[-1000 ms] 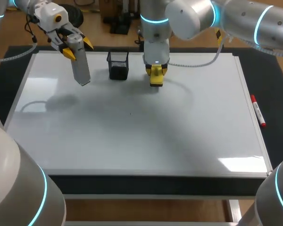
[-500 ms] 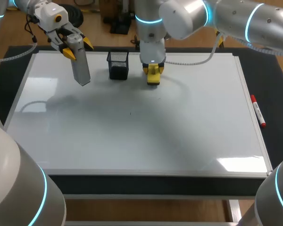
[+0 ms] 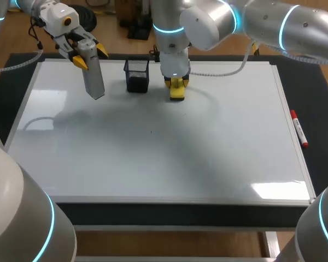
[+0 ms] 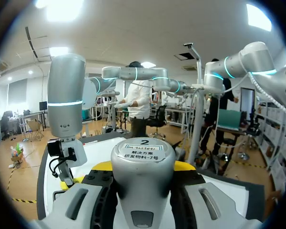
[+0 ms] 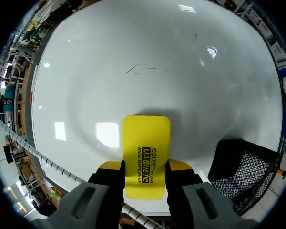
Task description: Pick up the inspection probe, press it on each red-marked spot on the whiteboard one by one, put down the probe, pick up the eraser, and wipe off all the red marks.
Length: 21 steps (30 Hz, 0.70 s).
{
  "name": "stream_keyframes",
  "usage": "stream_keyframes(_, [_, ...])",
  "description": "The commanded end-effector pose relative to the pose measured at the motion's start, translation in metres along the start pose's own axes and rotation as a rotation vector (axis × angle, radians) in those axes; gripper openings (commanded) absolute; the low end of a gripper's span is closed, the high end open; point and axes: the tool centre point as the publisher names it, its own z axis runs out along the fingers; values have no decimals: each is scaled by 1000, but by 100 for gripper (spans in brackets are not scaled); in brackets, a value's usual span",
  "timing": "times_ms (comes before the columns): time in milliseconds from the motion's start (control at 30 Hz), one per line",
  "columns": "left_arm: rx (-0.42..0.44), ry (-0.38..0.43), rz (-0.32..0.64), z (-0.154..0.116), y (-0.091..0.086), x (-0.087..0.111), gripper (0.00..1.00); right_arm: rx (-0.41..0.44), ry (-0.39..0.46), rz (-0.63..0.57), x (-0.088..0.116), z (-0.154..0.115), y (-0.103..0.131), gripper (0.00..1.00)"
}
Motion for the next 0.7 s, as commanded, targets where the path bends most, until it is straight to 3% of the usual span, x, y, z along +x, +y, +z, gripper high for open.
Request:
stream_keyframes(33, [10, 16, 0, -7, 2, -4, 0, 22, 6, -3, -1, 1, -2, 0])
stream_keyframes(367, [10, 16, 0, -7, 2, -4, 0, 17, 15, 13, 3, 4, -9, 0])
stream_keyframes(400, [10, 16, 0, -7, 2, -4, 0, 14, 22, 22, 4, 3, -9, 5])
stream_keyframes(467, [10, 16, 0, -7, 2, -4, 0, 14, 8, 24, 6, 1, -10, 100])
stream_keyframes(700, [10, 16, 0, -7, 2, -4, 0, 12, -14, 78, 17, -11, -11, 100])
